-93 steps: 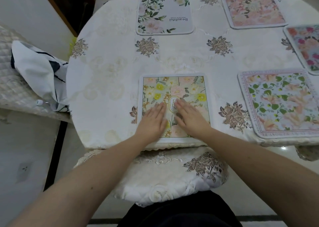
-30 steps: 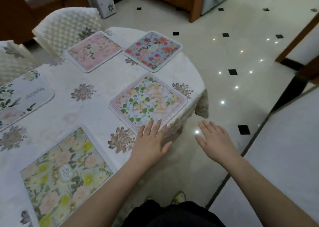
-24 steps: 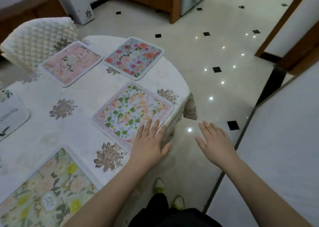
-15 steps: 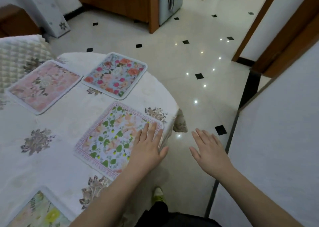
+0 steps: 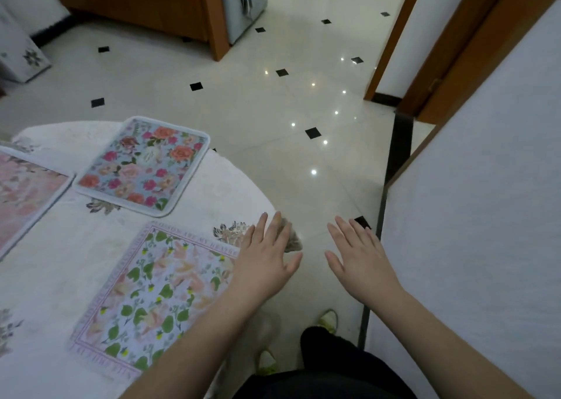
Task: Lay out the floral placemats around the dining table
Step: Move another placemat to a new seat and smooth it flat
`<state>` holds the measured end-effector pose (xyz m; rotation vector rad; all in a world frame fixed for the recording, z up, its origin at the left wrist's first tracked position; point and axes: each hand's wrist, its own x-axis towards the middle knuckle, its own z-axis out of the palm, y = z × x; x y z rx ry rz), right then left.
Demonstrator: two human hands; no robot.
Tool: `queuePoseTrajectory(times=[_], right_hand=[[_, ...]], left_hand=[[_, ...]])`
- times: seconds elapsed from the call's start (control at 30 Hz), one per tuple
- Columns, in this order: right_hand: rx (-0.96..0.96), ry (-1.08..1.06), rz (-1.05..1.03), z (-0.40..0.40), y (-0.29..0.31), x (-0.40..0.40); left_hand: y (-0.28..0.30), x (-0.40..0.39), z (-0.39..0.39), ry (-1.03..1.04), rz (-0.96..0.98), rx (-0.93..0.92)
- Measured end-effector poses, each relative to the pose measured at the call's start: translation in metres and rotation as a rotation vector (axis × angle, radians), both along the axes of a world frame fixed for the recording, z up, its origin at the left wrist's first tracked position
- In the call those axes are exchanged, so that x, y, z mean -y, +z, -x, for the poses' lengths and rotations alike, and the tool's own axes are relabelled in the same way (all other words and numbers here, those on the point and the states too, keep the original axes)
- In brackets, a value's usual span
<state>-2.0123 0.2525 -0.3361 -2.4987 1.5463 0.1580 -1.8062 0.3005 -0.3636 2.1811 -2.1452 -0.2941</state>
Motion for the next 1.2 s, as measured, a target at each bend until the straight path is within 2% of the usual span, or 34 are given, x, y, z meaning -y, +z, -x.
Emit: queuePoseTrajectory(times=[0.27,0.43,0.73,1.0,1.2], right_hand=[[0.092,-0.144,-0.092,0.048,-0.018,0.089],[0.056,-0.156,-0.07,0.077,-0.02,0.153],[0.079,-0.138,-0.083,0.092,-0.014,0.243],[0.041,-0.124,-0.063,0.093,-0.018,0.314],[0.001,-0.074,-0.048,0.063,-0.02,0.381]], left_hand=[[-0.002,0.113,0.035,-0.001,-0.158,0.007],[0.012,0.184,0.069,-0.103,-0.093,0.155],[0.012,0.259,0.101,-0.087,-0.131,0.144],[0.017,0.332,0.061,0.032,-0.091,0.137],[0.006,0.39,0.035,0.111,-0.11,0.061]])
